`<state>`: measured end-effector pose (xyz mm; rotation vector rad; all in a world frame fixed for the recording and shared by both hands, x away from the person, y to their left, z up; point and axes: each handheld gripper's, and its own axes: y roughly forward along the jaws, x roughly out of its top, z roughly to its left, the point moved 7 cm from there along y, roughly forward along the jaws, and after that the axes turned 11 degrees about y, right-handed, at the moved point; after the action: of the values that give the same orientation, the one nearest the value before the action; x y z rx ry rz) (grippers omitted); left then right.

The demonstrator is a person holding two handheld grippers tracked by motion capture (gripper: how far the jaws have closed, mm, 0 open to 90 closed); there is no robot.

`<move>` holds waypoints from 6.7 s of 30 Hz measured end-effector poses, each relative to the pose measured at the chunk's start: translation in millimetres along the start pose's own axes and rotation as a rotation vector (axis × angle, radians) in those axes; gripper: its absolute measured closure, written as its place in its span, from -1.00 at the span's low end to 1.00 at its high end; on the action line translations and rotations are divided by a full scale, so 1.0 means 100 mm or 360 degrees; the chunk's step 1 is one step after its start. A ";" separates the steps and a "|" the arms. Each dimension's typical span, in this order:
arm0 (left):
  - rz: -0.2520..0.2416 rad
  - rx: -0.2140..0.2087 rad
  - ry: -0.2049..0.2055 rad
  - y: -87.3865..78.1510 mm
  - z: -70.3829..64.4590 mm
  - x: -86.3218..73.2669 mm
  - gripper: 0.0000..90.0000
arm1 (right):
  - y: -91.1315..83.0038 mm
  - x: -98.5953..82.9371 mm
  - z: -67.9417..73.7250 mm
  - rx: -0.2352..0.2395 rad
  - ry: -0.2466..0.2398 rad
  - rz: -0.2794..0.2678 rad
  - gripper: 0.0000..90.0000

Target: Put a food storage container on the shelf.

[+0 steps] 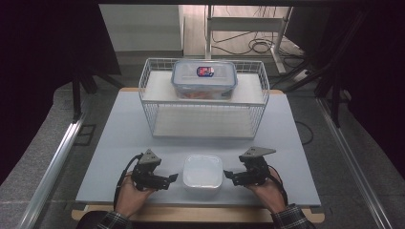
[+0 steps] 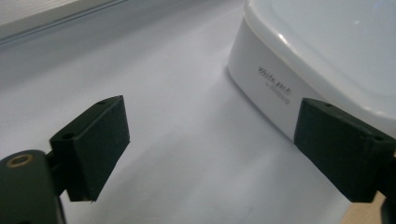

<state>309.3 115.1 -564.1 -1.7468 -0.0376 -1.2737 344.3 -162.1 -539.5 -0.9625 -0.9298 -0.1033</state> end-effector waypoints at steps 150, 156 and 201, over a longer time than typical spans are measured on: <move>-0.0559 0.0018 0.0047 -1.01 0.17 1.93 0.78 | -0.75 1.73 0.48 0.0122 0.0153 -0.0454 0.71; -0.0598 0.0011 0.0059 -1.10 0.23 2.09 0.78 | -0.85 1.92 0.48 0.0108 0.0134 -0.0492 0.71; -0.0687 -0.0045 -0.0024 -1.18 0.68 2.70 0.76 | -0.99 2.76 0.38 0.0017 0.0143 -0.0578 0.68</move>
<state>422.2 101.2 -283.3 -1.8333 -0.4272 -1.5719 447.0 -108.5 -267.8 -0.7644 -1.0123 -0.4449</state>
